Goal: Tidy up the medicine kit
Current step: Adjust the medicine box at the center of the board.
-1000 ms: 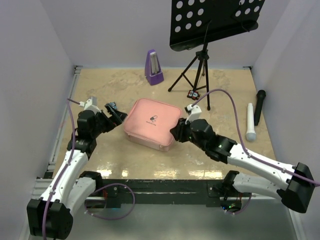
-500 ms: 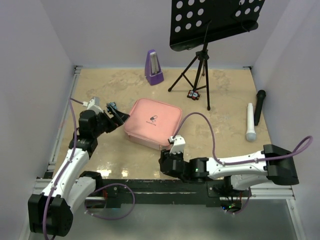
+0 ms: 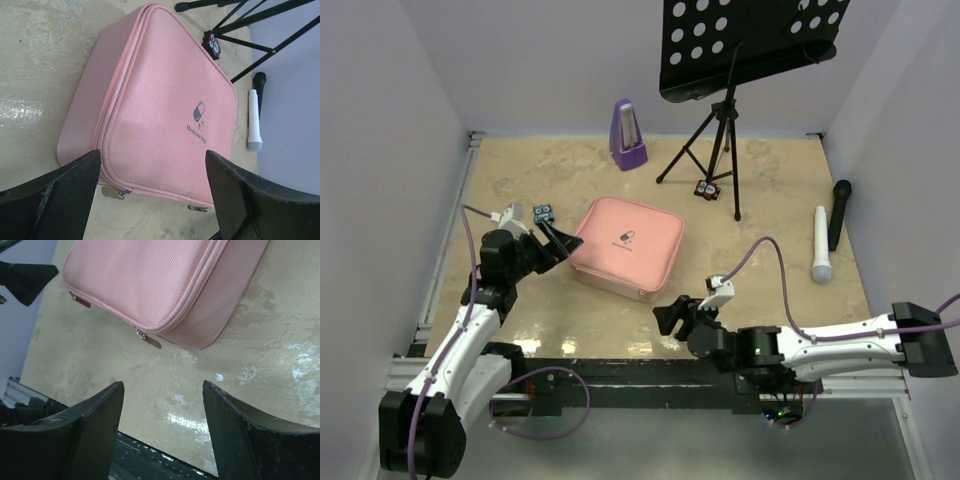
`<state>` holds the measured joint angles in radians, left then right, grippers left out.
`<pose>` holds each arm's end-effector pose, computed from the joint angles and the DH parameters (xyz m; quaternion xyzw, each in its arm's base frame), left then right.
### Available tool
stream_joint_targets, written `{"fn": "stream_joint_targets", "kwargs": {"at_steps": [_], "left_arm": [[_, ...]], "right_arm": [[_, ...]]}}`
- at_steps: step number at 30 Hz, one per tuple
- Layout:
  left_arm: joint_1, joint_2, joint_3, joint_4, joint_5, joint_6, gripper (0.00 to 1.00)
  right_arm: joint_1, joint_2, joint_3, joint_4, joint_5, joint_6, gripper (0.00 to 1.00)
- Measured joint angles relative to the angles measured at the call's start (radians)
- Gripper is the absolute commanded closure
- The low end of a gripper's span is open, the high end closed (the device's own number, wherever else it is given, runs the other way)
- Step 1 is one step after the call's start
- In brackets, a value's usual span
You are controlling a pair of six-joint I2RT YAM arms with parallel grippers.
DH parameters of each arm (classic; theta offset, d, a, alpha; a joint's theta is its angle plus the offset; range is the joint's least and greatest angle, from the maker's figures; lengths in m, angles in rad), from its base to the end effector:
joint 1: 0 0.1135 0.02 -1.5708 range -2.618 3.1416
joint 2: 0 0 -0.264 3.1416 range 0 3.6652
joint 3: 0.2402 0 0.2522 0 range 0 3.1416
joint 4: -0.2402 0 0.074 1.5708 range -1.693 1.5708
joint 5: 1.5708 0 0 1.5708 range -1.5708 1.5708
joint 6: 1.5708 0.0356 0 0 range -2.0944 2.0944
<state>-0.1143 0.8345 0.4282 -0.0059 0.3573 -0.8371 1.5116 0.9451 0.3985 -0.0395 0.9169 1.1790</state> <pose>0.1871 -0.0340 0.2244 -0.2002 0.8047 -0.3789 0.4108 0.0392 0.1835 0.1985 0.0755 0.8140 0.3260 0.4749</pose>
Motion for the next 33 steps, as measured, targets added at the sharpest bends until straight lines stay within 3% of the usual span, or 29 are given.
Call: {"fn": "stream_joint_targets", "kwargs": {"at_steps": [5,9,15,18,23,29,33], "left_arm": [[0.0,-0.013,-0.033,0.028,0.013,-0.022,0.12],[0.0,-0.026,-0.049,0.047,0.026,-0.035,0.13],[0.0,0.0,-0.027,0.039,0.026,-0.023,0.13],[0.0,0.015,-0.015,0.042,0.025,-0.016,0.13],[0.0,0.017,-0.015,0.051,0.026,-0.017,0.14],[0.0,0.018,-0.015,0.06,0.029,-0.018,0.14],[0.0,0.041,-0.011,0.054,0.027,-0.015,0.14]], "right_arm": [[0.0,-0.092,-0.063,0.127,-0.005,-0.121,0.44],[0.0,-0.079,-0.064,0.258,-0.032,-0.239,0.39],[0.0,0.078,-0.064,0.341,-0.05,-0.278,0.32],[0.0,0.145,-0.063,0.353,-0.056,-0.261,0.45],[-0.006,0.164,-0.064,0.368,-0.064,-0.236,0.27],[-0.021,0.142,-0.122,0.501,-0.032,-0.235,0.22],[-0.03,0.195,-0.143,0.57,-0.005,-0.237,0.24]]}}
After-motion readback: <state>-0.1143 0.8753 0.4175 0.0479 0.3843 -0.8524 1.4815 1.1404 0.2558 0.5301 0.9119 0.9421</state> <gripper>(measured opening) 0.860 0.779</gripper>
